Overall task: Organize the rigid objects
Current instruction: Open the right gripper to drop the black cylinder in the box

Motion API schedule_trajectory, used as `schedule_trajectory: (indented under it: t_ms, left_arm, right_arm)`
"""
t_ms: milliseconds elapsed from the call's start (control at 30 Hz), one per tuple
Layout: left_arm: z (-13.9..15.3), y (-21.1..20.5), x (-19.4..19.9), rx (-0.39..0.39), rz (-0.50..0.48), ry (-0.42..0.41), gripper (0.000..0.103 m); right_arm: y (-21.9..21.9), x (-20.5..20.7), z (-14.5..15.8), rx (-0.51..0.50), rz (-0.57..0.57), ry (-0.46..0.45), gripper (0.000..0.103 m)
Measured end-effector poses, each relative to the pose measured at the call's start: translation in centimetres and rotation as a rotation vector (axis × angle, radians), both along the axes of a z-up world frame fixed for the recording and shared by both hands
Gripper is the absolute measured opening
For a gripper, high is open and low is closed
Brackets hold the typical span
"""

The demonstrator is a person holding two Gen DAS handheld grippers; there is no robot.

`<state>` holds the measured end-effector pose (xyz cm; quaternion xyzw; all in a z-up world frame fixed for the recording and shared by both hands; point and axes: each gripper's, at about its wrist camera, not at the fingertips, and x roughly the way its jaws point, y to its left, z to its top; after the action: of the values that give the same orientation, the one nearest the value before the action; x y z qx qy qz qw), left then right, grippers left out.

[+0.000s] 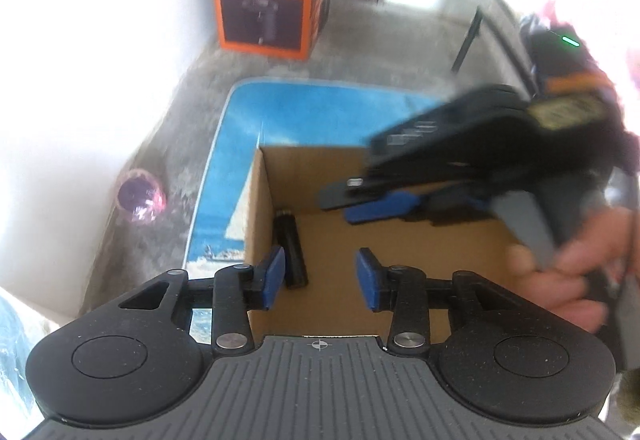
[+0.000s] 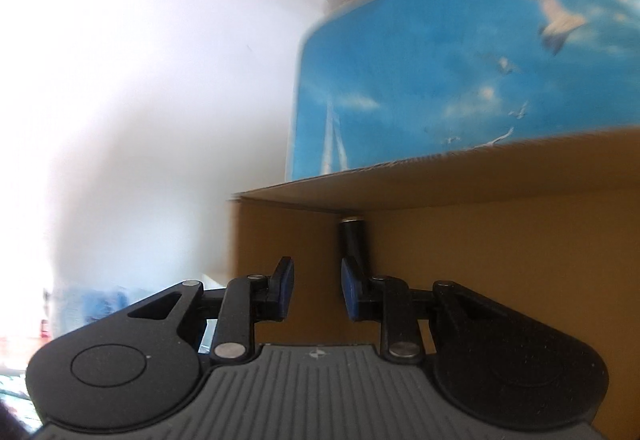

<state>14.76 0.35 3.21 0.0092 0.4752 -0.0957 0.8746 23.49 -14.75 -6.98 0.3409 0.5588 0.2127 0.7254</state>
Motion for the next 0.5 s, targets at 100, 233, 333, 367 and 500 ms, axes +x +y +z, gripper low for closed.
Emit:
schedule_trajectory:
  t_ms: [100, 233, 333, 367, 500]
  left_arm:
    - [2.2, 1.4, -1.7, -0.024, -0.011, -0.037, 0.039]
    - [4.5, 2.9, -3.7, -0.039, -0.034, -0.086, 0.042]
    - [5.1, 4.0, -5.3, -0.054, -0.054, -0.107, 0.044]
    - [5.2, 4.2, -5.8, -0.058, -0.062, -0.111, 0.044]
    - [5.6, 4.3, -8.5, -0.096, -0.115, -0.103, 0.046]
  right_arm:
    - [-1.6, -3.5, 3.7, 0.042, -0.061, -0.078, 0.029]
    - [-2.0, -8.6, 7.9, 0.044, -0.145, -0.178, 0.029]
    - [-2.4, -12.3, 10.9, 0.007, -0.189, -0.239, 0.030]
    - [-2.4, -13.5, 11.7, -0.009, -0.198, -0.256, 0.030]
    - [-2.9, -18.4, 13.7, -0.087, -0.235, -0.309, 0.040]
